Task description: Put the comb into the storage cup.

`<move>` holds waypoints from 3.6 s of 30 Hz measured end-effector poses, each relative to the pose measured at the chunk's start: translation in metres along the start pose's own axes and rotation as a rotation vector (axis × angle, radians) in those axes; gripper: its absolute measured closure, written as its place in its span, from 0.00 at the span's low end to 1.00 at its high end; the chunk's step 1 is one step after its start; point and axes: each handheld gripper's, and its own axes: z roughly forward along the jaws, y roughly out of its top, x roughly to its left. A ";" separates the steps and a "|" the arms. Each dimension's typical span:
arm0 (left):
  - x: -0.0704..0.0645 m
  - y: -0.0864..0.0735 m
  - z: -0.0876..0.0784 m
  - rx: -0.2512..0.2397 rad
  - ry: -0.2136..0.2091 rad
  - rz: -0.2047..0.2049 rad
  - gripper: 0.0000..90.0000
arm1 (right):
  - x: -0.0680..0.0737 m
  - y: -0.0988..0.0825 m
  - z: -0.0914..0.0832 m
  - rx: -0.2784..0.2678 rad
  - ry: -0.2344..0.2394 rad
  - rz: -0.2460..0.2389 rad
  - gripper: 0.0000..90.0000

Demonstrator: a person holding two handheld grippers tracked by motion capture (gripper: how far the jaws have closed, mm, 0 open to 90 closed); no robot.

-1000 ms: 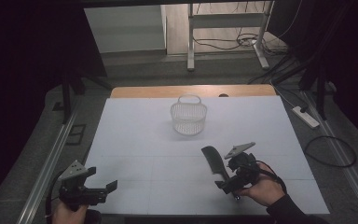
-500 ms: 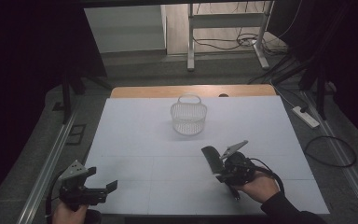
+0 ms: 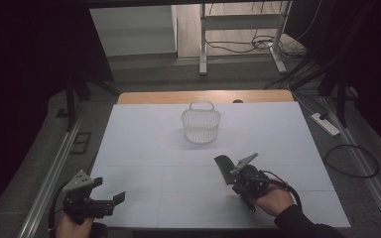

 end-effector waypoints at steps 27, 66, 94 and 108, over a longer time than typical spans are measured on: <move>0.000 0.000 0.000 -0.002 -0.001 0.005 0.02 | -0.007 -0.016 0.013 0.052 0.006 0.031 0.99; 0.000 0.000 0.000 0.001 -0.001 0.004 0.02 | -0.015 -0.020 -0.008 -0.028 -0.041 0.073 0.83; 0.000 0.000 0.001 0.005 -0.003 0.002 0.02 | -0.035 -0.026 -0.014 -0.081 -0.144 0.149 0.06; 0.000 0.000 0.001 0.005 -0.003 0.003 0.02 | -0.039 -0.030 -0.012 -0.067 -0.155 0.153 0.00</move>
